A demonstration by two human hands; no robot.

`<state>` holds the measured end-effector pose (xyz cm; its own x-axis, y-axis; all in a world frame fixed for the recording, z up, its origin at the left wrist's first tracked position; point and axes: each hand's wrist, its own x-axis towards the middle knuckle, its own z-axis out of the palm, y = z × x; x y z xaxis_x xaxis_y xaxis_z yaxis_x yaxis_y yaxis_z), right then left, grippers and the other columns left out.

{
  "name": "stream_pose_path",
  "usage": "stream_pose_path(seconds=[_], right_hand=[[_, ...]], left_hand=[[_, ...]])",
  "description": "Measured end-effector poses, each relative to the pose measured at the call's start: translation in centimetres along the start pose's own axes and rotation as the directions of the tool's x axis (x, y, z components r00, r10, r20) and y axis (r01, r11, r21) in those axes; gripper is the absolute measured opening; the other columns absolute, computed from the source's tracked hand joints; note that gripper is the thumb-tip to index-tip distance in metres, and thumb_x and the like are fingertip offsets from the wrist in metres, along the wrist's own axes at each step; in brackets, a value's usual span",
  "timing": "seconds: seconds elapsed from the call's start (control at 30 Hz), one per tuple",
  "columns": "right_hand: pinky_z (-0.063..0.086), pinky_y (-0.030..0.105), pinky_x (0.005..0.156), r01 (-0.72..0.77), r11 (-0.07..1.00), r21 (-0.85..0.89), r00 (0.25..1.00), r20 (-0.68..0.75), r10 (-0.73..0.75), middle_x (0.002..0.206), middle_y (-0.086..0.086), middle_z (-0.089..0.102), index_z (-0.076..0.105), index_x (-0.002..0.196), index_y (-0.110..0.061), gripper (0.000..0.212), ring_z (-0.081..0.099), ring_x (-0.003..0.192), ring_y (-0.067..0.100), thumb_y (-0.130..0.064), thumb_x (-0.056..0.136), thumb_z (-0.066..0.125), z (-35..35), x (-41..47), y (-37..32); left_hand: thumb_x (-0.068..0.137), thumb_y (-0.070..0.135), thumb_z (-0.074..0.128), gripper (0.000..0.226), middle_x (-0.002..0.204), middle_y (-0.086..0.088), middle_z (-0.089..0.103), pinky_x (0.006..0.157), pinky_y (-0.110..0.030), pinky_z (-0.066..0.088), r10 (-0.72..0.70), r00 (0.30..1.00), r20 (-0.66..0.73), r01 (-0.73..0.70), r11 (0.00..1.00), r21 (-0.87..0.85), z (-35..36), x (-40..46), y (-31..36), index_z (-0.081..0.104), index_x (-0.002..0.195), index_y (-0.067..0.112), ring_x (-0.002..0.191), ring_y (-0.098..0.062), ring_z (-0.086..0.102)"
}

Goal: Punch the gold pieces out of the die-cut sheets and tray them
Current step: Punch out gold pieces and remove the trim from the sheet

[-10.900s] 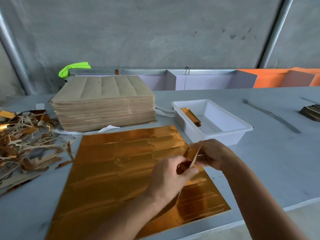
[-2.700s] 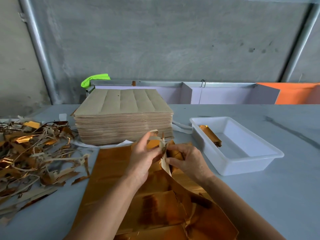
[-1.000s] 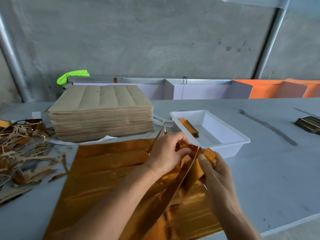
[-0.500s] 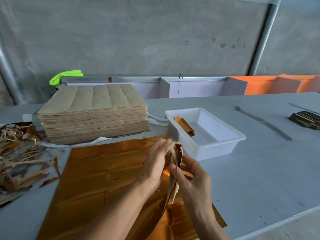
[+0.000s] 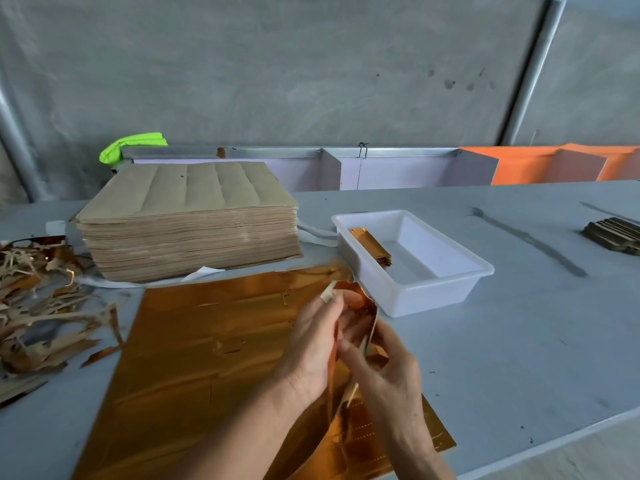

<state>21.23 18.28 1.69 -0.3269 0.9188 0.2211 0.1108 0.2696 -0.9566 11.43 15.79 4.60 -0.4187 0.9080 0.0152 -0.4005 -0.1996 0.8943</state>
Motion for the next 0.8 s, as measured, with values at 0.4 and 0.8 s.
stream_pose_path(seconds=[0.4,0.8], right_hand=[[0.054,0.052,0.076,-0.485,0.827,0.286,0.834,-0.132,0.535,0.09,0.009,0.064,0.058,0.092,-0.017,0.024,0.062,0.083,0.032,-0.029,0.102,0.04,-2.1,1.3,2.3],[0.037,0.028,0.05,0.138,0.904,-0.404,0.892,-0.347,-0.291,0.07,0.011,0.057,0.044,0.141,-0.016,0.043,0.044,0.046,0.014,-0.007,0.098,0.045,-1.3,2.3,2.0]], left_hand=[[0.089,0.03,0.059,0.024,0.082,-0.006,0.066,0.053,-0.021,0.052,0.166,0.9,-0.404,-0.061,0.964,0.26,-4.5,1.6,2.0,0.053,0.104,0.011,0.065,-0.009,0.066],[0.085,0.028,0.067,0.021,0.077,-0.005,0.069,0.053,-0.026,0.051,-0.197,0.941,-0.276,0.288,0.892,0.349,-4.5,1.6,2.8,0.066,0.091,0.008,0.067,-0.015,0.064]])
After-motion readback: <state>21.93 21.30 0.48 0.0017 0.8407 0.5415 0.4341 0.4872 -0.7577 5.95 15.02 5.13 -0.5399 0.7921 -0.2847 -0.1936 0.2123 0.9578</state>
